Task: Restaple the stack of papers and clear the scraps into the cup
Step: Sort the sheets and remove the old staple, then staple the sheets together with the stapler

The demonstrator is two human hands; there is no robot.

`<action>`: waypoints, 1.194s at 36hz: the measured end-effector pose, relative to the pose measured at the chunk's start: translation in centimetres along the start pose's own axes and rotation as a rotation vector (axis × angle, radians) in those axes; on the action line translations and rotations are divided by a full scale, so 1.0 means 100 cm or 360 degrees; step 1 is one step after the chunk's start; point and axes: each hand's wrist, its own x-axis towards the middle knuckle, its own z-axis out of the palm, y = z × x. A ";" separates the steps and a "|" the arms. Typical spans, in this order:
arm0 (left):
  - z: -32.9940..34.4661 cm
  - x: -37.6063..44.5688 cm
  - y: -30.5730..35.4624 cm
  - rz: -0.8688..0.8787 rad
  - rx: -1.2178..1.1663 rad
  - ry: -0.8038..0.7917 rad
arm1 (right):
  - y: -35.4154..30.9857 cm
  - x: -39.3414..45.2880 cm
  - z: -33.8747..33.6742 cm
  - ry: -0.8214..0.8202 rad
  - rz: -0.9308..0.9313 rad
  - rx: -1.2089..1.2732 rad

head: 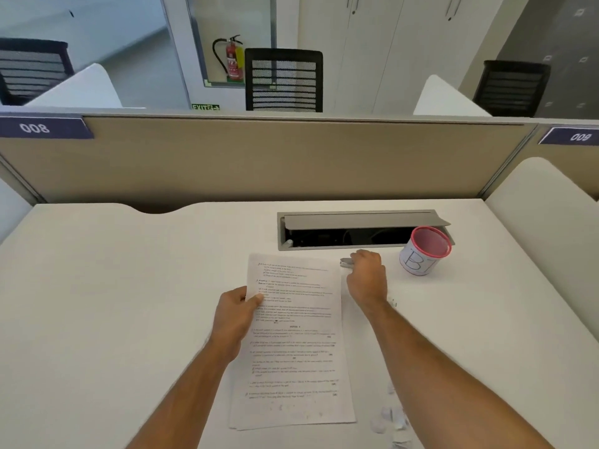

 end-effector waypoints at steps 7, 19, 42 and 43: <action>0.001 0.006 -0.001 -0.0003 -0.0003 0.0002 | 0.003 0.016 0.011 -0.0156 -0.0049 -0.0402; 0.001 -0.003 -0.010 -0.0025 -0.0022 0.0012 | -0.020 0.015 0.004 0.0096 0.0122 0.0498; -0.003 -0.091 0.012 0.0281 0.0125 0.0015 | -0.181 -0.054 -0.080 -0.0199 0.0353 0.1730; -0.002 -0.092 0.013 0.0282 0.0127 0.0008 | -0.182 -0.056 -0.081 -0.0185 0.0312 0.1692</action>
